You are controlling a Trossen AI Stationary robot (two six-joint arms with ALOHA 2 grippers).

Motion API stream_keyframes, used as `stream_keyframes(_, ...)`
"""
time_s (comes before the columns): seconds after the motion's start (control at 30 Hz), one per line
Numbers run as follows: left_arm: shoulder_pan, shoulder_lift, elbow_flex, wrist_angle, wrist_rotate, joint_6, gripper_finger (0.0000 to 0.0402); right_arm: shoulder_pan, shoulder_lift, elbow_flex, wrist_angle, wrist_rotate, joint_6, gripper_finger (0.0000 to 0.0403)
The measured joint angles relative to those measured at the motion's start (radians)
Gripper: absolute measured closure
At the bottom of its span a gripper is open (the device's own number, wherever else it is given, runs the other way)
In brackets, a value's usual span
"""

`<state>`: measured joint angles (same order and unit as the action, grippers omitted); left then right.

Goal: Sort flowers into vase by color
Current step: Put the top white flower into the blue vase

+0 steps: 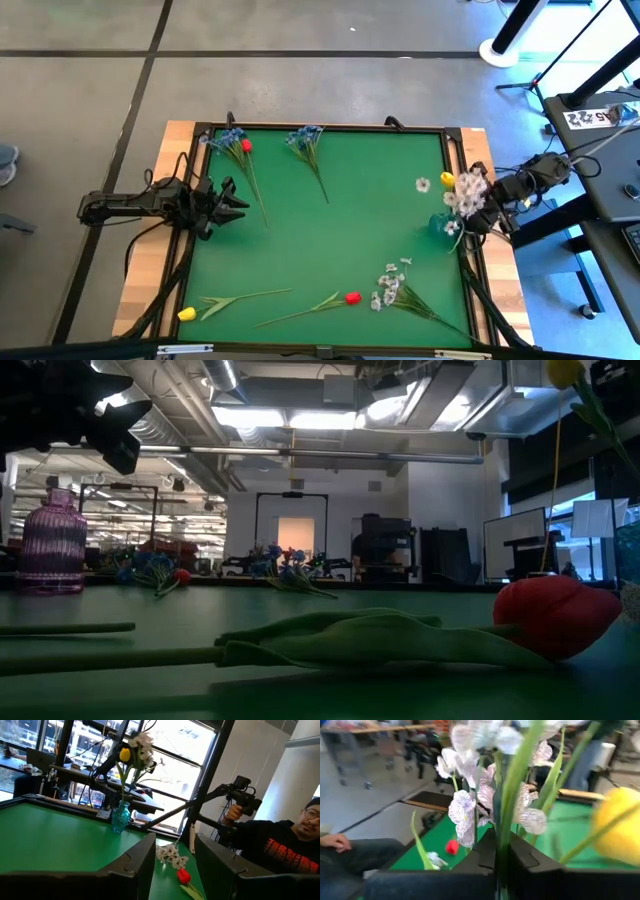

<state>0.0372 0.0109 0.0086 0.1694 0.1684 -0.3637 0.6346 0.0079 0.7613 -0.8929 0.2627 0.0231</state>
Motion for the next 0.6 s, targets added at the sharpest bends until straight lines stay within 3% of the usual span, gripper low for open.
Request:
stream_keyframes(0.27,0.0,0.0,0.0,0.0,0.0,0.0,0.0269,0.0,0.111,0.16,-0.36,0.07,0.063,0.0273)
stream_keyframes(0.47,0.0,0.0,0.0,0.0,0.0,0.0,0.0269,0.0,0.244,0.251,-0.55,-0.006,0.138,0.0206)
stream_keyframes(0.6,0.0,0.0,0.0,0.0,0.0,0.0,0.0269,0.0,0.346,0.312,-0.671,-0.038,0.163,0.0181)
